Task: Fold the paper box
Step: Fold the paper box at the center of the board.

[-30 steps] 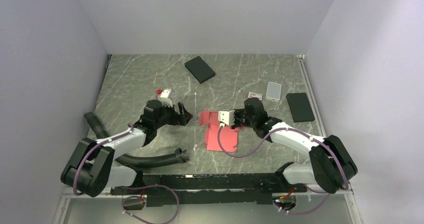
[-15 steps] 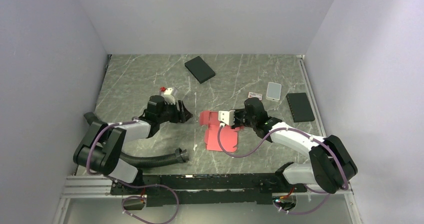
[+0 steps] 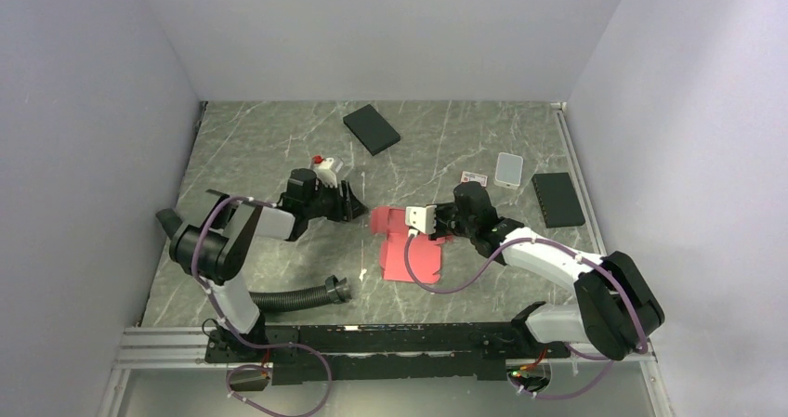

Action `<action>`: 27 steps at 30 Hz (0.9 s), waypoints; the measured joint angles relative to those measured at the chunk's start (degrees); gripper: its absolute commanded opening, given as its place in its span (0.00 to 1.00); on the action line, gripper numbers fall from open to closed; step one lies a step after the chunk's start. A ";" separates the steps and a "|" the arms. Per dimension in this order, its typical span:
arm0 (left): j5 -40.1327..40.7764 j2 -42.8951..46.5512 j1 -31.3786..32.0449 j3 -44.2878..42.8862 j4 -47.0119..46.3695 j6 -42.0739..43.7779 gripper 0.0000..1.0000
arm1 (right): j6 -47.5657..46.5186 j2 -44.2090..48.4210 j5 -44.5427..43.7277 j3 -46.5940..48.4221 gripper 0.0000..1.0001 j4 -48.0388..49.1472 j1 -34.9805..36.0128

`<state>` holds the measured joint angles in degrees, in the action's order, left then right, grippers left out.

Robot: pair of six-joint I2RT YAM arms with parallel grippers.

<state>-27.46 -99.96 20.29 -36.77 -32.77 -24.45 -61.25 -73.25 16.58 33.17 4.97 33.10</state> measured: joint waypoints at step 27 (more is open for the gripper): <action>-16.79 -3.17 0.68 2.16 -10.93 0.20 0.58 | 0.20 0.02 0.00 0.00 0.00 -0.11 0.44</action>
<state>-44.25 -103.13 20.97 -34.61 -43.70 -24.25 -61.06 -73.23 16.58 33.17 4.86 33.54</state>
